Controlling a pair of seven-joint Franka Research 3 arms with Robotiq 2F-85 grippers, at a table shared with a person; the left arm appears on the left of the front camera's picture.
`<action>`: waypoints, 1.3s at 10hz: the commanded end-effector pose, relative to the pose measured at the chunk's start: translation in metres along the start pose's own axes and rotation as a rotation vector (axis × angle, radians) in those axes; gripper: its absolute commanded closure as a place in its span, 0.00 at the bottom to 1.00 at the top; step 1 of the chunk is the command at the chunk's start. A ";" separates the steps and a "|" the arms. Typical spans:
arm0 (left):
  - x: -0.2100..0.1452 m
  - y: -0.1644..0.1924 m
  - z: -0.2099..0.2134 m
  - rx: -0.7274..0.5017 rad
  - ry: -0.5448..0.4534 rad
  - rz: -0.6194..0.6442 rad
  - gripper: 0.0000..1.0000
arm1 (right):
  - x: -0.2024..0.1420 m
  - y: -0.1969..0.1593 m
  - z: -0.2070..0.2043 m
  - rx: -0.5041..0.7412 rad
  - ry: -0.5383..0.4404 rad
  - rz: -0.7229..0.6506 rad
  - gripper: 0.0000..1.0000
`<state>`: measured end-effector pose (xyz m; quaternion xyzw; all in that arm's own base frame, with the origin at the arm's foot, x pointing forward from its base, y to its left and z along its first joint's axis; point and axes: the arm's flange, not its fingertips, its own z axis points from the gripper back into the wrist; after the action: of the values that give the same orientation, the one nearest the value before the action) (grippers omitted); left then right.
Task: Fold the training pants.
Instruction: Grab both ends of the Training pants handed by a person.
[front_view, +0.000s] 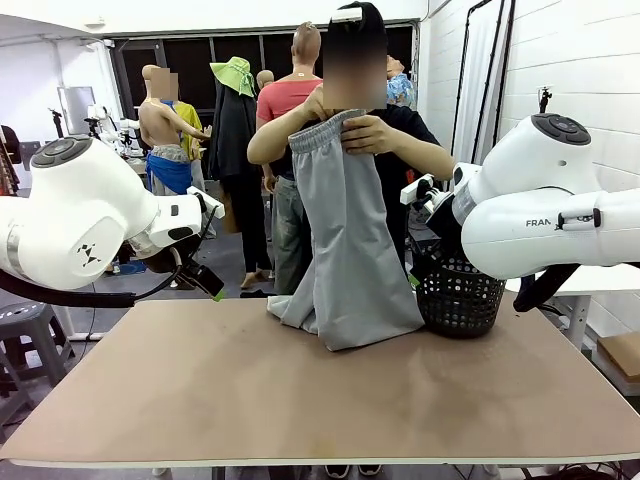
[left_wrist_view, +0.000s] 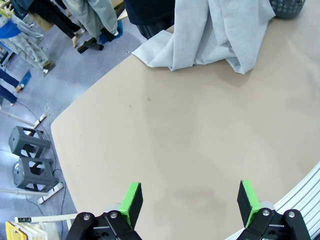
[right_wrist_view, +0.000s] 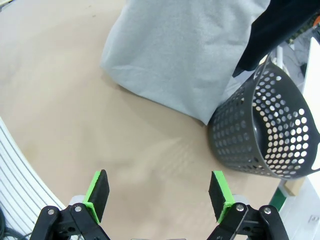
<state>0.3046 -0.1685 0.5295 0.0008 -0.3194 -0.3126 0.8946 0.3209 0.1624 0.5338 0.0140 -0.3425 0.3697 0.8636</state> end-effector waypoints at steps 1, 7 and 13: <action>0.000 0.000 0.000 0.000 0.000 -0.013 0.00 | 0.001 0.001 0.000 0.001 -0.003 0.004 0.00; 0.000 0.000 0.000 0.000 0.000 -0.013 0.00 | 0.001 0.001 0.000 0.001 -0.003 0.004 0.00; 0.000 0.000 0.000 0.000 0.000 -0.013 0.00 | 0.001 0.001 0.000 0.001 -0.003 0.004 0.00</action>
<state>0.3046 -0.1685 0.5295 0.0008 -0.3194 -0.3126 0.8946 0.3209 0.1624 0.5338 0.0140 -0.3425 0.3697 0.8636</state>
